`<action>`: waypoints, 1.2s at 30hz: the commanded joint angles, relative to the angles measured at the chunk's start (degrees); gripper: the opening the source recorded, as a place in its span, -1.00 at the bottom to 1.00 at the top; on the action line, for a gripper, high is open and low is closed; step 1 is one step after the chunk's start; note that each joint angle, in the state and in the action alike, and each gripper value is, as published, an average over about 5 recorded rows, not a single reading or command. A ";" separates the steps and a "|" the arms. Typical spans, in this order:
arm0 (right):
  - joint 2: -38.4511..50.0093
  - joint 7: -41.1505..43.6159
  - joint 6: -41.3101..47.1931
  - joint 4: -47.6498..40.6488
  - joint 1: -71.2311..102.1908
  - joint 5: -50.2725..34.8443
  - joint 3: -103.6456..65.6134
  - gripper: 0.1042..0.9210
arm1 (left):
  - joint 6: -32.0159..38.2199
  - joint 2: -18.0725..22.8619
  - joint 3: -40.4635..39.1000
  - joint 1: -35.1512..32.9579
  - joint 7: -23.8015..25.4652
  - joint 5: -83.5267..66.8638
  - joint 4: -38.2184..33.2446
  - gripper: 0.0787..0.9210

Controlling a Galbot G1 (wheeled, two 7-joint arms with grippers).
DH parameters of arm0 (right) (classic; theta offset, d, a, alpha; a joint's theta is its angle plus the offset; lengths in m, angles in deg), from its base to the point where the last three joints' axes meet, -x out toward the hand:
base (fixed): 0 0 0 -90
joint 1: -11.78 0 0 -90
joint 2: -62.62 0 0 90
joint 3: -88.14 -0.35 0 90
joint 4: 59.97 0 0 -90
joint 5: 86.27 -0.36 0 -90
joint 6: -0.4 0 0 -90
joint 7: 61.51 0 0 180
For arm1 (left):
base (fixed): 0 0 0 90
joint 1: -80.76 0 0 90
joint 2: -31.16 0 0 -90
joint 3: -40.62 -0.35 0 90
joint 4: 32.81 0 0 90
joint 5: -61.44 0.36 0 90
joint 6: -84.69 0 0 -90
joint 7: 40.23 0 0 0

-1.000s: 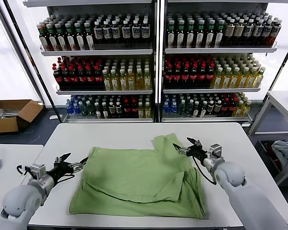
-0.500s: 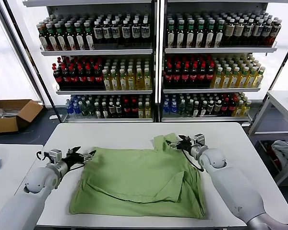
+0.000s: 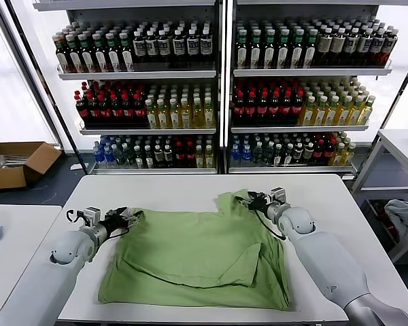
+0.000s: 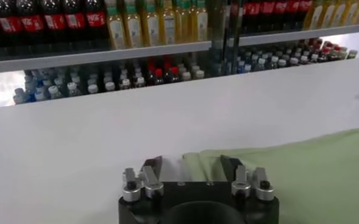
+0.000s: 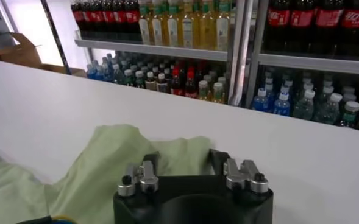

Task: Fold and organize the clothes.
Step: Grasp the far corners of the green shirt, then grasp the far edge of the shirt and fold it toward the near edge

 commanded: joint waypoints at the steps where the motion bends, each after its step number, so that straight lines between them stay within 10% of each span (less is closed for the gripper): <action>1: -0.25 -0.08 0.77 0.74 -0.43 -0.13 0.64 -0.31 | -1.19 0.44 -2.52 0.82 -0.44 0.39 1.03 0.13; 10: 0.45 -1.37 1.08 5.83 1.57 -3.97 -2.01 -0.92 | 0.04 -0.49 -2.28 0.69 -0.13 0.14 -1.11 -0.48; 17: 1.49 -3.76 2.03 14.95 6.47 -8.71 -7.24 -1.00 | 1.90 -1.00 1.23 -1.52 -1.93 -1.43 -6.42 -0.93; 36: 11.74 -11.51 4.24 53.95 38.21 -18.80 -23.50 -1.00 | 0.92 -6.06 22.18 -29.75 -6.12 -6.09 -34.01 -0.98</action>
